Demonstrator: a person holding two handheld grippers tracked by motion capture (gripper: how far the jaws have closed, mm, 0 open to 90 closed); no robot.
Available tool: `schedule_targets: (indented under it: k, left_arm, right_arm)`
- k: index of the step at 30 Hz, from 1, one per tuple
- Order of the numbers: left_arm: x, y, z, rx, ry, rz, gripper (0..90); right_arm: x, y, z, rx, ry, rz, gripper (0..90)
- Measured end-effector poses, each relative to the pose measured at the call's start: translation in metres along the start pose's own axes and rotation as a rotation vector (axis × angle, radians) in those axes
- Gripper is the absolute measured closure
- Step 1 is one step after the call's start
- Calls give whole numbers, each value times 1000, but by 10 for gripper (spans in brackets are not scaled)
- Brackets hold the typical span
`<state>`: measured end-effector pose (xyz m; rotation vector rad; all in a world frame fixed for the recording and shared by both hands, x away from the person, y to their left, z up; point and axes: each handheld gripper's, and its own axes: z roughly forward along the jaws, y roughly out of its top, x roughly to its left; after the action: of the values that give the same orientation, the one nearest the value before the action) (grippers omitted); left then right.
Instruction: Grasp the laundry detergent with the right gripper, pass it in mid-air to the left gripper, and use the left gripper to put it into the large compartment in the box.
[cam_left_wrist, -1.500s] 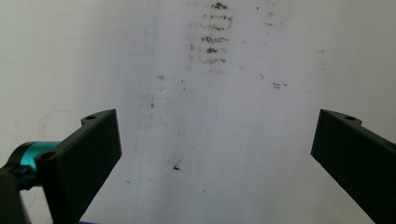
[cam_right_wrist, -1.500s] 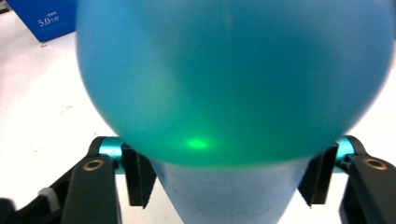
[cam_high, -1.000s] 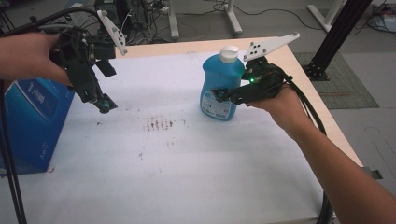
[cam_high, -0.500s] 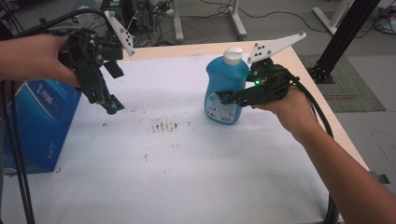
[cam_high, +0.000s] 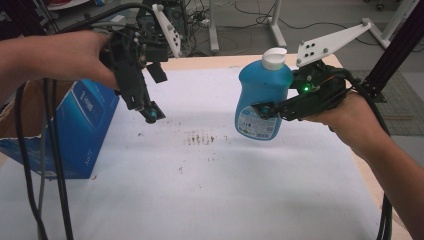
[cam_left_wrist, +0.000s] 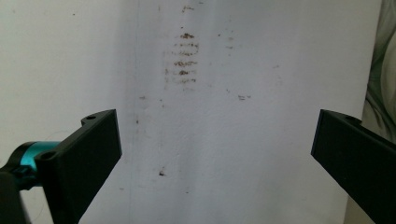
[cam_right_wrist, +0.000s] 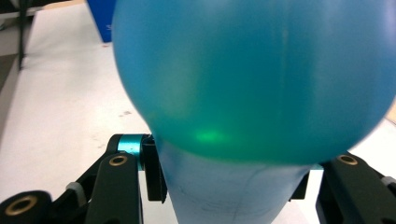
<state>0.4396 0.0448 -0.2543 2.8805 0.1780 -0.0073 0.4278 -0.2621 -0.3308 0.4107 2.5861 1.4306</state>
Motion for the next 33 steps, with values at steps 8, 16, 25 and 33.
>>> schedule_targets:
  k: [8, 16, 25, 33]
  left_arm:
    - [-12, 12, -9, 1, -9, 23, 16]
    - [-18, 19, -13, 4, -23, 28, 16]
    - [-22, 24, -14, -4, -33, 43, 16]
    - [-24, 28, -14, -9, -41, 45, 16]
  right_arm:
    - [16, 21, 8, 4, 81, -72, 462]
    - [28, 40, 24, 26, 146, -134, 462]
    - [34, 49, 40, 45, 189, -156, 462]
    - [37, 53, 52, 37, 209, -154, 462]
